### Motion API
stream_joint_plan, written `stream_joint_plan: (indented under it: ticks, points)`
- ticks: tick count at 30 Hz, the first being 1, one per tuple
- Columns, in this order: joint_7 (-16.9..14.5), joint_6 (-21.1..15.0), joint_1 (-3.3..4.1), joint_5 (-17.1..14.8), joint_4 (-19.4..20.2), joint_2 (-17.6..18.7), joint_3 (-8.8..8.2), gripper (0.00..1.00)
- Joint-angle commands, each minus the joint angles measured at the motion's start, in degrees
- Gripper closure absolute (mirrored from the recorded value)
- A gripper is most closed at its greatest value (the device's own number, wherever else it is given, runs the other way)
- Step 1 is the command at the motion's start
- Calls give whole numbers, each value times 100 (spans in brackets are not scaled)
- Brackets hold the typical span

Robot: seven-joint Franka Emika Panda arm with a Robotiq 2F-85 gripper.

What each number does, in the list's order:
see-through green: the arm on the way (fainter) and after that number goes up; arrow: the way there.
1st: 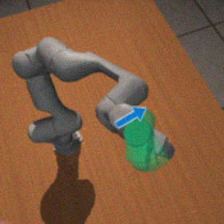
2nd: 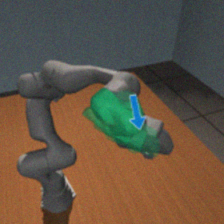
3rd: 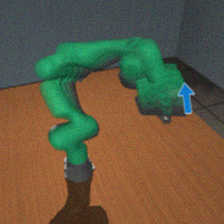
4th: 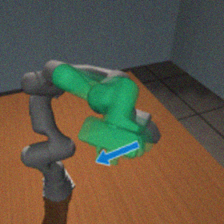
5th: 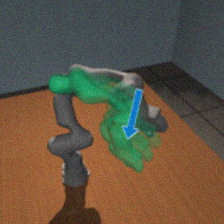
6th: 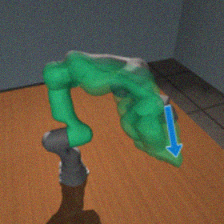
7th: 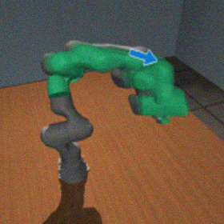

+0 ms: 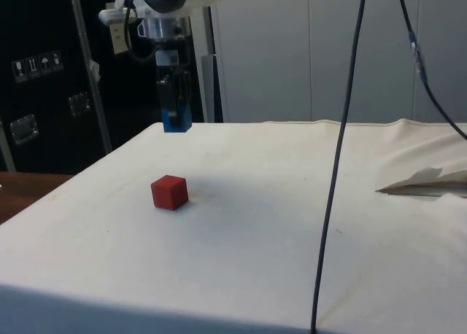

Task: Stack the two cubes.

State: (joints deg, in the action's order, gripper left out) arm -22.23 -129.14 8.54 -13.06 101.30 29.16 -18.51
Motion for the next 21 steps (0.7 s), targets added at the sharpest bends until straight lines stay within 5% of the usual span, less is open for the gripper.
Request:
stream_joint_plan:
  ticks: [1, 3, 4, 12, 13, 14, 21]
  points:
    - [115, 34, 52, 57, -6, 0, -11, 100]
    - [69, 0, 6, 11, 0, 0, 40, 100]
    - [212, 23, 57, 69, -6, 0, 46, 100]
    - [493, 11, 86, 138, 0, -11, 201, 100]
    - [430, -6, 34, 97, -6, 0, 235, 100]
    - [567, 11, 86, 160, 0, -17, 241, 100]
    - [808, 0, 115, 252, 6, -23, 372, 100]
